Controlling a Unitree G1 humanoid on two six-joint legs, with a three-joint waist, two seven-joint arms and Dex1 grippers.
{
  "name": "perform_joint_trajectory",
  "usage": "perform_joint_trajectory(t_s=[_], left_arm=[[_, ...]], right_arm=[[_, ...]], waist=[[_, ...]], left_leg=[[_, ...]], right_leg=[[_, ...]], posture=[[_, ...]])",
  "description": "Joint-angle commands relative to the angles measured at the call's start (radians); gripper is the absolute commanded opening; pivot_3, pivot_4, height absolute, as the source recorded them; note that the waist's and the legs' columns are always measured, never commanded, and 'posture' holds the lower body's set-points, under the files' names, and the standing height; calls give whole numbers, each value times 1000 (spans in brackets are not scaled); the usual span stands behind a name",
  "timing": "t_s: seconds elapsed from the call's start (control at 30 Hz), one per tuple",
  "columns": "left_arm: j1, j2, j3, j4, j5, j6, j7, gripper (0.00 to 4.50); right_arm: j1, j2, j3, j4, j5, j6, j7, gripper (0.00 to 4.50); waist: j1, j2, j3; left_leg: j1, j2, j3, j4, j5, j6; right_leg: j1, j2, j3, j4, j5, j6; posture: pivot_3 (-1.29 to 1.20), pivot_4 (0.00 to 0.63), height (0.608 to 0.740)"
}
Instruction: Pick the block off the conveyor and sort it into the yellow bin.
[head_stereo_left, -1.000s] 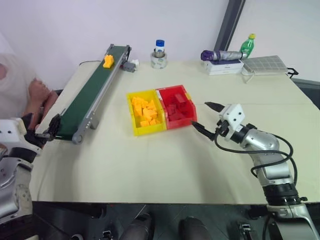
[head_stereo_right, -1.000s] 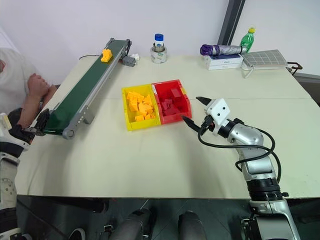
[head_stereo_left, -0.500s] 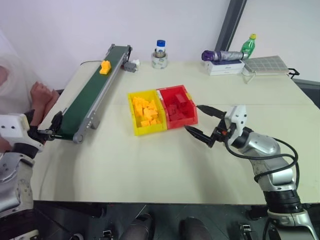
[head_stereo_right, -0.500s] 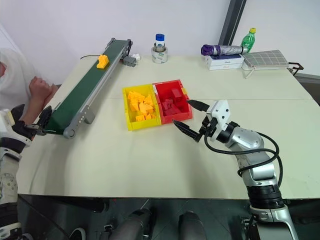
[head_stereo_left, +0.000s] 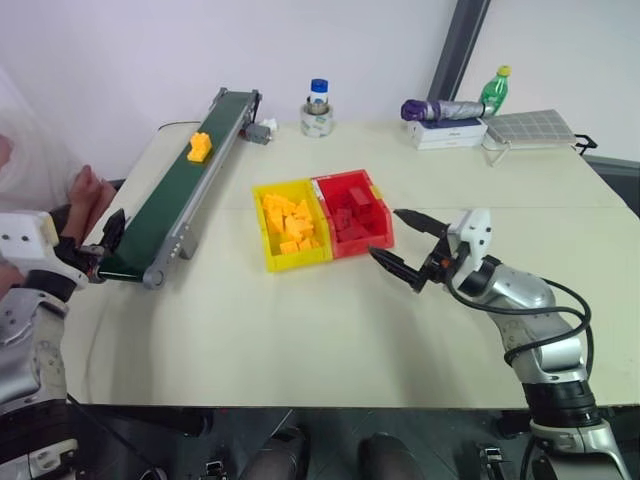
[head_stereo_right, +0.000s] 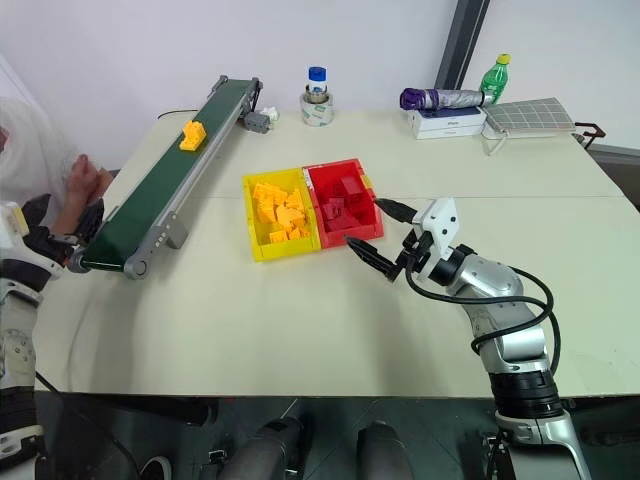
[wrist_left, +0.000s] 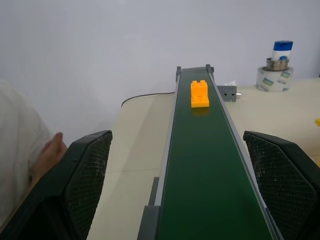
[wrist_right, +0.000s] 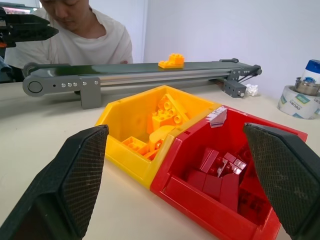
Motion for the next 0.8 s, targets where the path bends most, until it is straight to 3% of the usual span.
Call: perform_joint_trajectory(t_s=[0.03, 0.4, 0.8], left_arm=[[-6, 17, 6, -13, -2, -14, 4, 4437], [-62, 23, -23, 31, 19, 7, 42, 4437], [-267, 85, -136, 253, 74, 86, 13, 4437]], right_arm=[[-16, -3, -20, -28, 7, -15, 3, 4500], [-14, -7, -18, -30, -1, -11, 3, 4500], [-1, -17, -17, -47, -19, -14, 4, 4500]], waist=[[0, 0, 0], [1, 0, 0], [1, 0, 0]], left_leg=[[0, 0, 0, 0, 0, 0], [0, 0, 1, 0, 0, 0], [0, 0, 2, 0, 0, 0]], right_leg=[[0, 0, 0, 0, 0, 0], [0, 0, 1, 0, 0, 0], [0, 0, 1, 0, 1, 1]], posture=[[0, 150, 740], [0, 150, 740], [0, 150, 740]])
